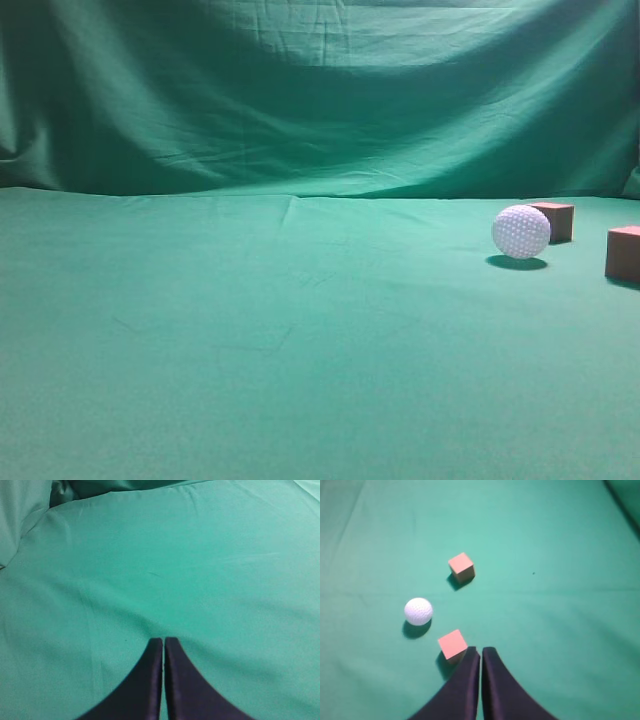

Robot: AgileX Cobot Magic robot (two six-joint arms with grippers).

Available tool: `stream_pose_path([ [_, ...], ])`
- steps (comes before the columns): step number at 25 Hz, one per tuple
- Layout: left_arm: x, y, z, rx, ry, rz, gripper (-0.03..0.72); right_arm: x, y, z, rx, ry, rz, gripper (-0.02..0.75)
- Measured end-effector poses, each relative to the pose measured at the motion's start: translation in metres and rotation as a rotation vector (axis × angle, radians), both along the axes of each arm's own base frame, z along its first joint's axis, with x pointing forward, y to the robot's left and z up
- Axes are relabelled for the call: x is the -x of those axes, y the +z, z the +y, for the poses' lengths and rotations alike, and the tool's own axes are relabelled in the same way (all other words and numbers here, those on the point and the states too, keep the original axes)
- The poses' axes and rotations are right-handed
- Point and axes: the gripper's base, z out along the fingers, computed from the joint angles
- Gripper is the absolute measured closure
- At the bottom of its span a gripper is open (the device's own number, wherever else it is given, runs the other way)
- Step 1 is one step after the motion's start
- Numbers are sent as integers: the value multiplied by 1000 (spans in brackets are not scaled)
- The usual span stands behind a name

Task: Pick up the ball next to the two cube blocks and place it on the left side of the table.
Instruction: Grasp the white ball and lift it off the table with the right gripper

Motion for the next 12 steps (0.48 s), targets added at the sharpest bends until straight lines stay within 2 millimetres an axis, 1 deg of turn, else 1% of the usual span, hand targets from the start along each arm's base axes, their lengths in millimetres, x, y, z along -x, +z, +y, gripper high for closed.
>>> stream_pose_path([
  [3,0,0,0,0,0,0,688,-24,4,13,76,125,42,738],
  [7,0,0,0,0,0,0,688,-55,1,38,145,274,98,738],
  [11,0,0,0,0,0,0,688,-88,-13,63,144,342,197,554],
  [12,0,0,0,0,0,0,688,-97,-18,69,135,348,230,488],
])
